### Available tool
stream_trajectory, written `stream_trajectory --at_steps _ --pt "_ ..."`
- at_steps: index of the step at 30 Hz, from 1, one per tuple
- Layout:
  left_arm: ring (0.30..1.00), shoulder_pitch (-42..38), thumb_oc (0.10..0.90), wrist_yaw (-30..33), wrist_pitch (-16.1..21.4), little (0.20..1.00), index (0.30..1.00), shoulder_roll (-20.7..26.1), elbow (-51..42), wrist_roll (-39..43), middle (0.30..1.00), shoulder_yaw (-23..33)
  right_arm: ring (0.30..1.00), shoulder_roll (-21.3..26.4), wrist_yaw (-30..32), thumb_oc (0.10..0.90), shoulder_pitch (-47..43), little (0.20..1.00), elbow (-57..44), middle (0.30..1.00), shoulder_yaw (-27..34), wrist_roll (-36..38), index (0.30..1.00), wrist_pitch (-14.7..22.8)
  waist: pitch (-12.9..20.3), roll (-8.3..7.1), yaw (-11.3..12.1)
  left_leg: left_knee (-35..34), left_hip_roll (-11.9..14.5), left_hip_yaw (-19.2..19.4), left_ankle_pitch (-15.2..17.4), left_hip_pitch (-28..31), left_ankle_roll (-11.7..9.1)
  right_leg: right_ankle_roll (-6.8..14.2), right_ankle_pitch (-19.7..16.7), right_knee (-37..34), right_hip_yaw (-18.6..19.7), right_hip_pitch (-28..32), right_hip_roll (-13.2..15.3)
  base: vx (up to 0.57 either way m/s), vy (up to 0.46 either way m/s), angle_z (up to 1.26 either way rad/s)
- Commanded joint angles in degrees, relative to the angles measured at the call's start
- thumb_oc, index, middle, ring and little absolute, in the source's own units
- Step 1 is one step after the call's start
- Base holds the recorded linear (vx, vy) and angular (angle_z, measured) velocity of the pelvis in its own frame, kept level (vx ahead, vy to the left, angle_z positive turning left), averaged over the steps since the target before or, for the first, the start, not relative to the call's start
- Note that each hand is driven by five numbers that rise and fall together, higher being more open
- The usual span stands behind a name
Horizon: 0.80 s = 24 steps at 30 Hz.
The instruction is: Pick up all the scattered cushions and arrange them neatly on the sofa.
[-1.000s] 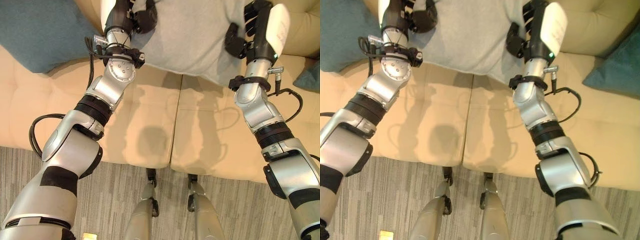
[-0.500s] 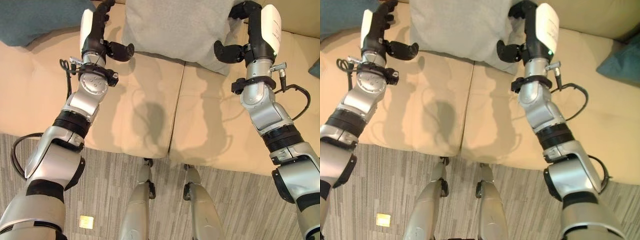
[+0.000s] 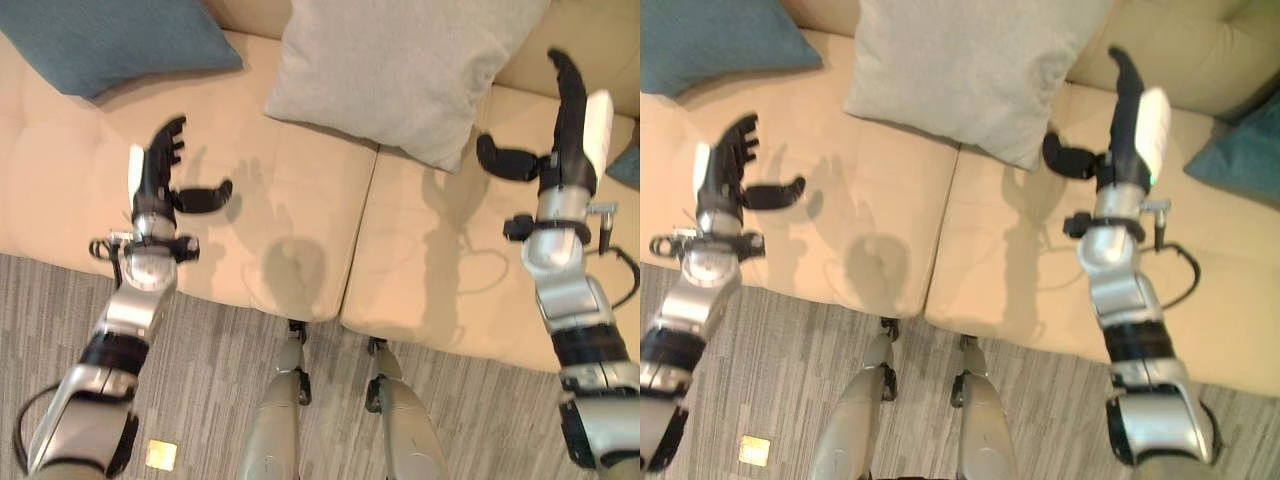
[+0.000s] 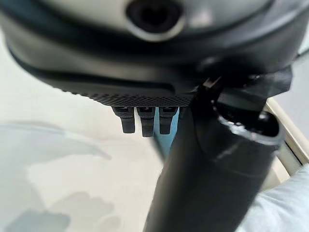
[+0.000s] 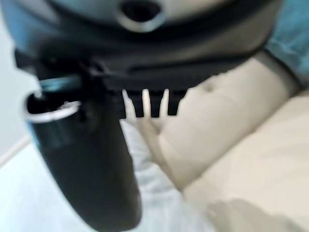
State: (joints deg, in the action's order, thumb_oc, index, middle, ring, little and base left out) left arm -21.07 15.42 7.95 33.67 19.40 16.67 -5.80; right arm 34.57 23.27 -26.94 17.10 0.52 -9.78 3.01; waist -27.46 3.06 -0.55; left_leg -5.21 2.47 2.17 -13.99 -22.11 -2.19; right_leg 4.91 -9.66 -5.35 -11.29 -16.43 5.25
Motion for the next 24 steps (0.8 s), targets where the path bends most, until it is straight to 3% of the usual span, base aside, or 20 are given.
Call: stream_trajectory --at_steps 1,9,12,18,22,24 --pt "0.9 5.8 0.8 -2.2 5.3 0.9 0.9 -4.8 0.4 -1.0 0.9 1.3 0.9 -2.0 -0.7 0.8 5.2 0.9 0.8 0.9 0.1 2.1 0.9 4.8 16.1 -2.29 0.8 0.2 0.9 2.4 9.0 2.5 -3.3 2.5 7.4 0.4 -0.8 0.2 1.1 0.04 -0.028 0.19" --pt "0.9 21.7 0.8 -5.8 3.3 0.9 0.9 -14.6 2.9 2.1 0.9 3.4 0.9 -9.1 -4.4 0.8 16.6 0.9 3.5 0.9 0.5 4.5 0.9 5.1 16.7 -2.47 2.1 0.2 0.9 1.7 9.8 7.7 -2.6 1.8 9.7 0.5 -2.8 6.4 0.7 0.03 -0.022 0.1" --pt "0.9 24.8 0.8 -6.8 2.1 0.9 0.9 -15.7 5.9 0.8 0.9 3.0 0.9 -10.7 -6.4 0.8 21.4 0.9 4.4 0.9 0.0 4.3 0.9 5.0 17.0 -2.34 2.4 0.2 1.1 1.2 10.1 9.9 -2.5 1.5 11.2 1.8 -3.7 8.6 0.6 0.01 -0.031 0.19" --pt "0.9 26.9 0.8 -8.7 0.2 0.9 0.9 -16.0 16.0 -4.5 0.9 2.6 0.9 -9.9 -10.1 0.8 26.3 0.9 7.9 0.9 -3.1 0.2 0.9 4.7 16.8 -1.98 3.0 0.2 2.3 0.0 9.8 13.7 -2.5 -0.1 15.8 7.8 -4.7 11.3 0.0 -0.01 -0.055 0.13" --pt "0.9 26.6 0.8 -8.9 -0.1 0.9 0.9 -16.3 24.8 -7.3 0.9 3.0 0.9 -7.2 -11.0 0.8 26.3 0.9 10.9 0.9 -6.1 -3.1 0.9 5.2 15.9 -2.05 3.9 2.0 2.7 -1.2 9.0 13.6 -3.1 -1.5 16.5 6.2 -5.0 13.2 -1.2 -0.09 -0.143 0.12" --pt "0.9 25.9 0.8 -8.5 -0.3 0.9 0.9 -17.2 28.6 -7.6 0.9 3.0 0.9 -6.7 -10.8 0.8 25.4 0.9 13.3 0.9 -7.1 -3.3 0.9 4.9 15.2 -2.18 4.3 5.4 2.6 -1.8 8.6 10.8 -3.8 -1.8 16.0 4.8 -5.4 13.1 -1.3 -0.15 -0.083 0.13"
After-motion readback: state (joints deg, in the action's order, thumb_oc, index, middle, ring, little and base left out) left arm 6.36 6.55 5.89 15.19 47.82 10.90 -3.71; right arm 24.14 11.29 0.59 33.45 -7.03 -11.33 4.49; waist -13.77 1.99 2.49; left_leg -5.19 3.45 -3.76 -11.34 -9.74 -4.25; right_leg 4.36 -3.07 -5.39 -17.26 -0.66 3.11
